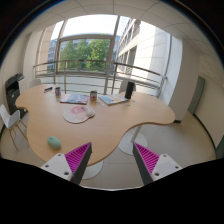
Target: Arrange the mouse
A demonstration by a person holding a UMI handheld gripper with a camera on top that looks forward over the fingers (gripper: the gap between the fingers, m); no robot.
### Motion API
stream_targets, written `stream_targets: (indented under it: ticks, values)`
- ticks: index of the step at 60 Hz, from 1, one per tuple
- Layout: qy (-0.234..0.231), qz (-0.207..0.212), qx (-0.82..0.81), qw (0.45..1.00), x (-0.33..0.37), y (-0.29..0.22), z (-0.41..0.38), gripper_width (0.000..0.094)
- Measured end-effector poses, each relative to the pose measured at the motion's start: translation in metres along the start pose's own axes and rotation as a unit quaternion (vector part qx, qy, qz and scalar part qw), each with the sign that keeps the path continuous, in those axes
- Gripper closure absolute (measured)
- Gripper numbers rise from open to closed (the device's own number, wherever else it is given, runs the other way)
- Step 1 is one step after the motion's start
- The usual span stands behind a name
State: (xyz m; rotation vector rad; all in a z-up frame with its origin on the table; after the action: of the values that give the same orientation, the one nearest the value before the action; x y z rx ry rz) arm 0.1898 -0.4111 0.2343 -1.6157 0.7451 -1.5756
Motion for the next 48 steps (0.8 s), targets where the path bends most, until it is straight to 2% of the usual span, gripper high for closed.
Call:
stream_targets:
  ticks: [9, 17, 26, 34, 38, 48]
  values:
    - [0.001, -0.011, 0.003, 1.0, 0.007, 0.014, 0.0, 0.009]
    - [0.012, -0.028, -0.009, 0.999, 0.021, 0.053, -0.022, 0.009]
    - [0.014, -0.059, -0.017, 0.998, 0.027, 0.108, -0.07, 0.009]
    - [-0.006, -0.077, -0.045, 0.996, 0.012, 0.145, -0.136, 0.0088]
    - [-0.021, -0.086, -0.048, 0.995, -0.006, 0.149, -0.171, 0.0086]
    - [-0.048, -0.079, -0.034, 0.995, -0.067, 0.133, -0.222, 0.0086]
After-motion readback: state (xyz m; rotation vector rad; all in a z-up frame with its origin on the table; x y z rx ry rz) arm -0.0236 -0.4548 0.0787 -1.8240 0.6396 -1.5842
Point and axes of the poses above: the point between the fingertips, and its own axes, seen from behind it with the camera up: z to the right, y down, x backward, against the way the camera looks, the point moved 4 cm from there along x, backward, against the way the camera looks, and after that the axes turned 13 degrees about -y, right-handed, at the moved point
